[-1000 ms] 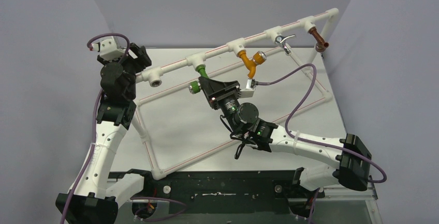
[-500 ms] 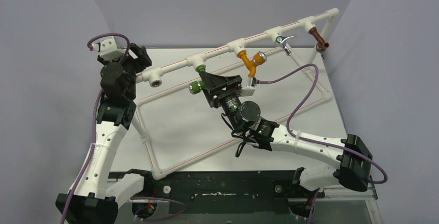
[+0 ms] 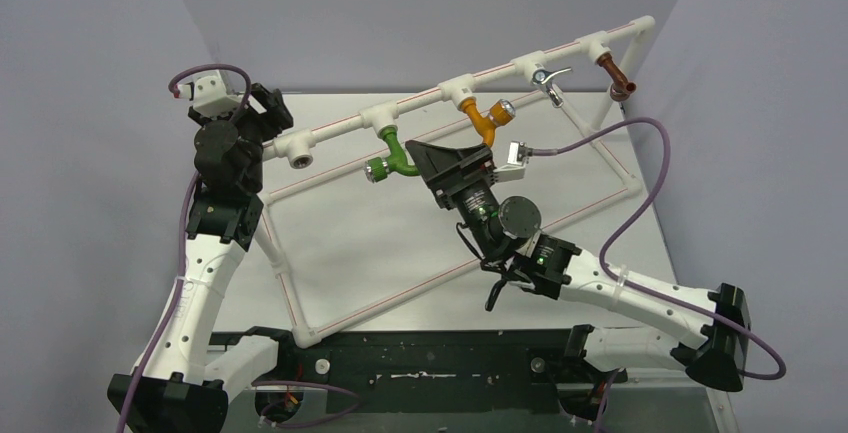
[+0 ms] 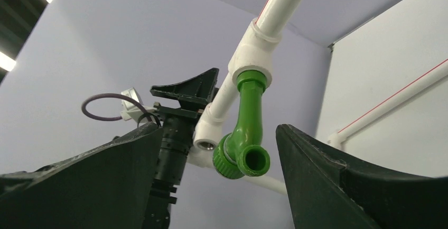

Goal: Install the water faucets

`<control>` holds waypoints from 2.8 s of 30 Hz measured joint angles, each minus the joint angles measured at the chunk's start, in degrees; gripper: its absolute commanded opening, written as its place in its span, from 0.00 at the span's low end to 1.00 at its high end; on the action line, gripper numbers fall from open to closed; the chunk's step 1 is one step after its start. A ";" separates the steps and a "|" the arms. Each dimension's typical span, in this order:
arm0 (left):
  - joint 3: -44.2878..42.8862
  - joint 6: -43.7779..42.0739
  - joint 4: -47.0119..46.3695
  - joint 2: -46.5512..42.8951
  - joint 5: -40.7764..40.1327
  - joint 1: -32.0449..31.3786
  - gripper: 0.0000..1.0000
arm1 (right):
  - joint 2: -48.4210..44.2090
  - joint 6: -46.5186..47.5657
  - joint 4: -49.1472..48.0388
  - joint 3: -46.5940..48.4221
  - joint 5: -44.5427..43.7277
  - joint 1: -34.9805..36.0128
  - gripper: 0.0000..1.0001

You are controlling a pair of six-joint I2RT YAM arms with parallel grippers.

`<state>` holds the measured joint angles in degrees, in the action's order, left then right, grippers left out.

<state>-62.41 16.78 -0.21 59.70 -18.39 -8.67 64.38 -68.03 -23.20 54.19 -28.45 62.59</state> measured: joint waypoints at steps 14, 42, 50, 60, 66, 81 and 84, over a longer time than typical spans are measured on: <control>0.00 0.00 0.00 0.00 0.00 0.00 0.70 | -4.74 38.69 11.47 4.02 5.53 -1.40 0.80; 0.00 -0.02 -0.02 0.07 0.02 -0.02 0.70 | -5.03 132.76 30.05 10.60 29.59 0.44 0.80; 0.00 -0.02 -0.02 0.07 0.02 0.00 0.70 | 0.85 144.65 26.08 9.94 20.65 5.81 0.80; 0.00 -0.02 -0.02 0.07 0.02 -0.02 0.70 | 6.97 154.46 12.90 7.17 11.87 6.84 0.72; 0.00 -0.02 -0.02 0.07 0.02 -0.02 0.70 | 9.57 156.36 8.59 6.84 10.64 6.82 0.65; 0.00 0.00 -0.09 0.09 -0.02 0.00 0.70 | 11.21 154.79 3.63 6.23 10.99 5.81 0.12; 0.00 -0.04 -0.11 0.13 0.00 0.02 0.70 | 11.21 154.92 2.29 5.53 11.37 5.70 0.00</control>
<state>-62.41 16.73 -0.32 59.83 -18.39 -8.64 75.59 86.89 -20.91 59.72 -17.08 68.29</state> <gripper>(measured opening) 0.700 0.283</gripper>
